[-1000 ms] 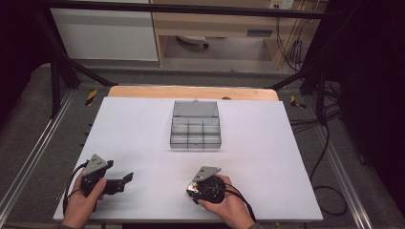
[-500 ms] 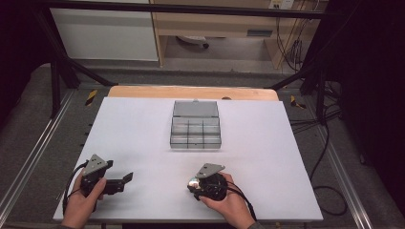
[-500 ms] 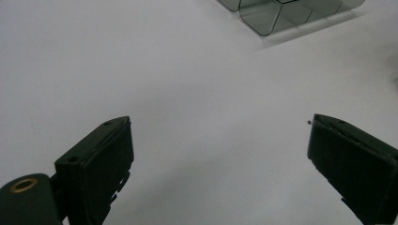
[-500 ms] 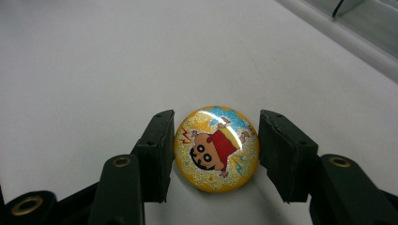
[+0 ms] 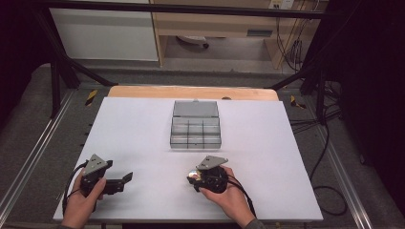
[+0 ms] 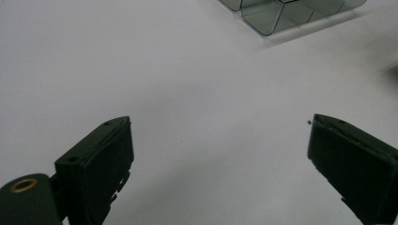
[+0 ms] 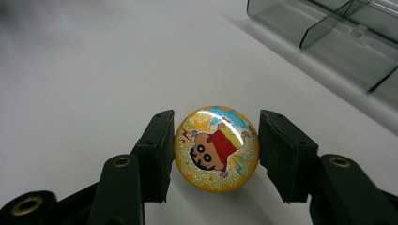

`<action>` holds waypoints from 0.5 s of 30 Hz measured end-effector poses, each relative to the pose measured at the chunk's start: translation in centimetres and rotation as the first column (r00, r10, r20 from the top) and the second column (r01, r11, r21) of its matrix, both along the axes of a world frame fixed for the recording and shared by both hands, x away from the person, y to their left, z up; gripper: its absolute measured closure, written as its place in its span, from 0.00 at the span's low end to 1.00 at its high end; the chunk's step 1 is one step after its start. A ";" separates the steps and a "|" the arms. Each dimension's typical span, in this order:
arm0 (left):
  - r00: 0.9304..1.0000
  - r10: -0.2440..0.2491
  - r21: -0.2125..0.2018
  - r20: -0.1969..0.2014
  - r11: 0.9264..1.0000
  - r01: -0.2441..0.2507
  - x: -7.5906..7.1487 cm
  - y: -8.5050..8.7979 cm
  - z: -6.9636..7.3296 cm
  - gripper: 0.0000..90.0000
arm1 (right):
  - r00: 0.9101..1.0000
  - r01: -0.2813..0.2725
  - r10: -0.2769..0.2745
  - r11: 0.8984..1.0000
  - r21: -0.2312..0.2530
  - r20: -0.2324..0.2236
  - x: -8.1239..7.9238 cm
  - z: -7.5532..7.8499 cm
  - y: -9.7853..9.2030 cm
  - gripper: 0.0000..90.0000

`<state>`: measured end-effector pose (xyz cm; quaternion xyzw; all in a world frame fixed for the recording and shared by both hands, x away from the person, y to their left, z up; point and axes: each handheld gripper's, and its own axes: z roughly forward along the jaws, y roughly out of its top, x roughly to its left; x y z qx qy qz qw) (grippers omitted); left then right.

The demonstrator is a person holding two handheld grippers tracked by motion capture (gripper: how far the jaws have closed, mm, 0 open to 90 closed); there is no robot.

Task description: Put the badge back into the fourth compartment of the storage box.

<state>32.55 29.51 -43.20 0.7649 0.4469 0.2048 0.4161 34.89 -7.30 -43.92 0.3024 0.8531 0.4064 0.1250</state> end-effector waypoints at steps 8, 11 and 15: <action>1.000 0.005 -0.006 -0.003 1.000 -0.005 0.0 0.0 0.0 0.08 | 1.000 0.027 -0.026 0.999 0.046 -0.011 2.1 1.0 0.8 0.53; 1.000 0.004 -0.003 -0.002 1.000 -0.004 0.0 0.1 0.0 0.08 | 0.999 0.032 -0.032 0.997 0.063 -0.013 2.7 1.4 1.2 0.53; 1.000 0.006 -0.006 -0.002 1.000 -0.006 0.0 0.1 0.0 0.08 | 0.999 0.034 -0.034 0.997 0.074 -0.006 3.2 2.0 1.6 0.53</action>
